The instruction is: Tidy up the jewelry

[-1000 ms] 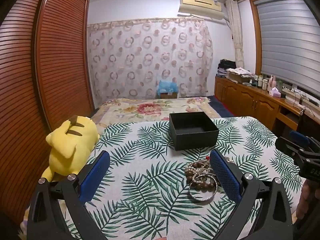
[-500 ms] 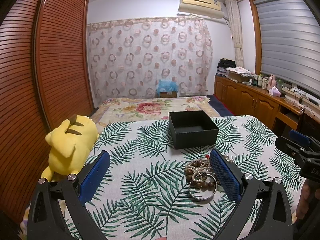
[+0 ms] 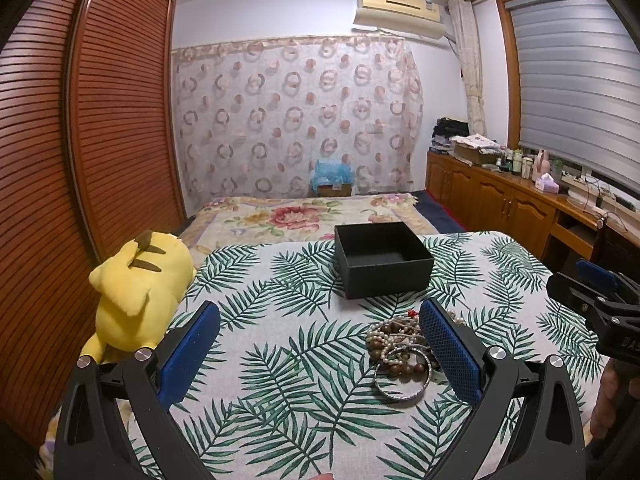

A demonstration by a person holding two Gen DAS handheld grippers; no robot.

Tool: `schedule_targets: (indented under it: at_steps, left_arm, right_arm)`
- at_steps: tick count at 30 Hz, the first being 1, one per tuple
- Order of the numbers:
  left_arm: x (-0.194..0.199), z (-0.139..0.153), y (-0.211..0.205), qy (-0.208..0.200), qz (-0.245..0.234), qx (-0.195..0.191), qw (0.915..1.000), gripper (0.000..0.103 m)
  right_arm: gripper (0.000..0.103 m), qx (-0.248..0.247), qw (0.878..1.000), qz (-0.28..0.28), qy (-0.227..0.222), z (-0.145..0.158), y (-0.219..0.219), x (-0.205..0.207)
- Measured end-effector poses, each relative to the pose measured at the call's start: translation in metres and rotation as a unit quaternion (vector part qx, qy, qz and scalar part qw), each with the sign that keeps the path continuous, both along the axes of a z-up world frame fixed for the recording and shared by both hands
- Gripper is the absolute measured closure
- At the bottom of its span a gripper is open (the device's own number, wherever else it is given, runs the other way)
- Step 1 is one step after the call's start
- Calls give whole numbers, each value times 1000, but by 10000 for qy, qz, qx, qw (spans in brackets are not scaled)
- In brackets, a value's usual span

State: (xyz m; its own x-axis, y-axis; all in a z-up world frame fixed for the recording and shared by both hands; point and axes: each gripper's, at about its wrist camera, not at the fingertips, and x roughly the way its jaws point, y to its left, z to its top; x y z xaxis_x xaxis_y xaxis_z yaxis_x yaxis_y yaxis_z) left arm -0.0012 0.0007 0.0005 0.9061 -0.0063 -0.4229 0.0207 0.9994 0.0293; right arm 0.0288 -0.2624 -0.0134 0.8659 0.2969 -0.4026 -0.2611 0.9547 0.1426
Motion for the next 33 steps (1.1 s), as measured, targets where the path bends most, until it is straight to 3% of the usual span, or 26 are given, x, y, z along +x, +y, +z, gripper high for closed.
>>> schedule_targets:
  at_steps: [33]
  left_arm:
    - [-2, 0, -13, 1, 15, 3, 10000, 6]
  right_arm:
    - [2, 18, 10000, 25, -15, -1, 4, -3]
